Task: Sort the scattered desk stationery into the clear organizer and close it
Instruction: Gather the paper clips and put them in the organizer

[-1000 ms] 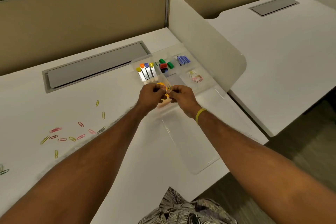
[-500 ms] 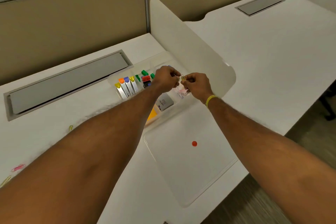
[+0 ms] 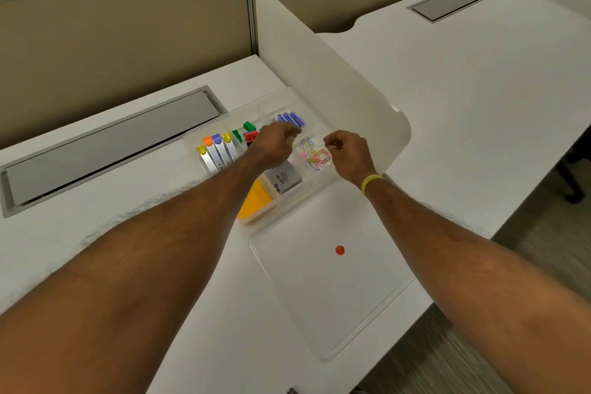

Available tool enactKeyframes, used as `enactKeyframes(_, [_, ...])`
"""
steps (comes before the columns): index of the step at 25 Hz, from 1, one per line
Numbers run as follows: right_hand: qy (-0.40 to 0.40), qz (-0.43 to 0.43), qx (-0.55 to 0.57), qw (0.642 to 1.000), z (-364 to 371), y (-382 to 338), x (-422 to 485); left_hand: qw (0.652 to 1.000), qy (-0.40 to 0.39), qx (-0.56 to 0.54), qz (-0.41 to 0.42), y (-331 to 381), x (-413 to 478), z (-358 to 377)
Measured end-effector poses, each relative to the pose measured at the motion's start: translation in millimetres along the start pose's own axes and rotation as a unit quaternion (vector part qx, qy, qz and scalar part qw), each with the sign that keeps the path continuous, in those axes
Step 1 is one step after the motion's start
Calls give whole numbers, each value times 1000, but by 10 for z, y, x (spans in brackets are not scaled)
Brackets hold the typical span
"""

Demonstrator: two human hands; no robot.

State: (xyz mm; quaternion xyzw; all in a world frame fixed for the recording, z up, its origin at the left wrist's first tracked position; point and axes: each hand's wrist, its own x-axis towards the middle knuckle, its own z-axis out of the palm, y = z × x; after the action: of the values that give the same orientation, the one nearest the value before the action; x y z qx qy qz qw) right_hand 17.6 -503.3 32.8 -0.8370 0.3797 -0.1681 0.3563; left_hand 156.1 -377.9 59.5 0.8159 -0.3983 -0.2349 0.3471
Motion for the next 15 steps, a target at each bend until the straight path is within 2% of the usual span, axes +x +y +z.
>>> enactKeyframes(3, [-11,-28,10,999,47,-121,-169,1000,-1,20,13,-117,-257,-61])
enactKeyframes(7, [-83,-94,-22,992,204,-272,-511,995,6,90,31,-260,-730,-104])
enactKeyframes(12, [-160,-170,-63,970,482,-483,-1019,987,38,152,28,-590,-1393,-170])
enactKeyframes(15, [-176,-242,-107,948,707,-589,-1325,985,60,161,9,-903,-1851,-186])
